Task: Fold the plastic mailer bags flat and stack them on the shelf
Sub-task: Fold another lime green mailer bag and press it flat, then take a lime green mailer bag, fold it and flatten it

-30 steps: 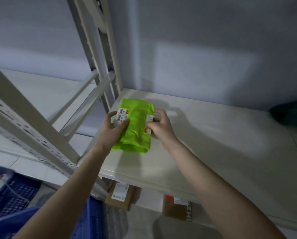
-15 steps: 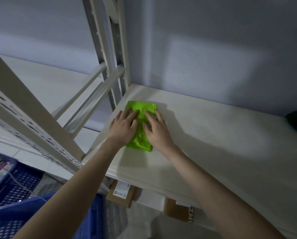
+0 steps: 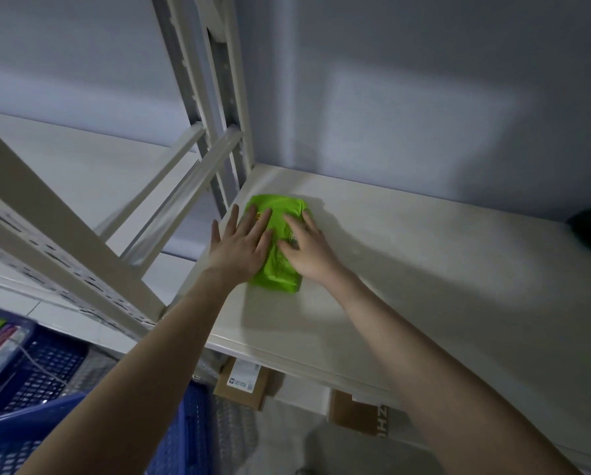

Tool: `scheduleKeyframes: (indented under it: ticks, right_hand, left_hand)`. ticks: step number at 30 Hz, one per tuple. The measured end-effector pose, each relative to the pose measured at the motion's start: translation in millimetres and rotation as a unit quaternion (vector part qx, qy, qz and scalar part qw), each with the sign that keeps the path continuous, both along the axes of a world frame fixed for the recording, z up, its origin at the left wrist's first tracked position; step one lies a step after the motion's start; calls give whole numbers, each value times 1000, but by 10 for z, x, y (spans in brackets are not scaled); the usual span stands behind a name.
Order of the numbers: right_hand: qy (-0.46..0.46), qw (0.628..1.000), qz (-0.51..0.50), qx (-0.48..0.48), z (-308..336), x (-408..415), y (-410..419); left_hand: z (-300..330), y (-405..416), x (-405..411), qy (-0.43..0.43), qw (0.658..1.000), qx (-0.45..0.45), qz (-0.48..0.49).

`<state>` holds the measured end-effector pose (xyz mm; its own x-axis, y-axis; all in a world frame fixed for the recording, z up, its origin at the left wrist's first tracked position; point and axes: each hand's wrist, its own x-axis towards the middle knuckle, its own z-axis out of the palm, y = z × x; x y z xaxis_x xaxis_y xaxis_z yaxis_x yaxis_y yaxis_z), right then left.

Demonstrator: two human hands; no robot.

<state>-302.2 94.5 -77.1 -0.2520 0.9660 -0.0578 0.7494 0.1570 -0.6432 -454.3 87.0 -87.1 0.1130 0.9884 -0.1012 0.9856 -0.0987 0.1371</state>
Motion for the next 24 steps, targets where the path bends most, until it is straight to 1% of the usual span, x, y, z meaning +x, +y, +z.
scheduleKeyframes:
  ticks: [1, 3, 7, 11, 19, 24]
  right_hand:
    - [30, 1000, 1, -4, 51, 38, -2]
    - [62, 998, -7, -3, 136, 144, -28]
    - [63, 997, -24, 27, 288, 424, -120]
    - [59, 995, -58, 49, 439, 836, -239]
    - [6, 981, -156, 112, 787, 2053, -633]
    - [-47, 963, -215, 155, 980, 2854, -961]
  left_hand:
    - [45, -13, 17, -8, 1000, 4, 8]
    - [156, -56, 55, -53, 998, 24, 34]
    - [360, -124, 173, -85, 993, 79, 25]
    - [624, -137, 568, -101, 989, 109, -11]
    - [937, -246, 1758, -138, 970, 154, -126]
    - [1052, -324, 2512, -138, 964, 130, -185]
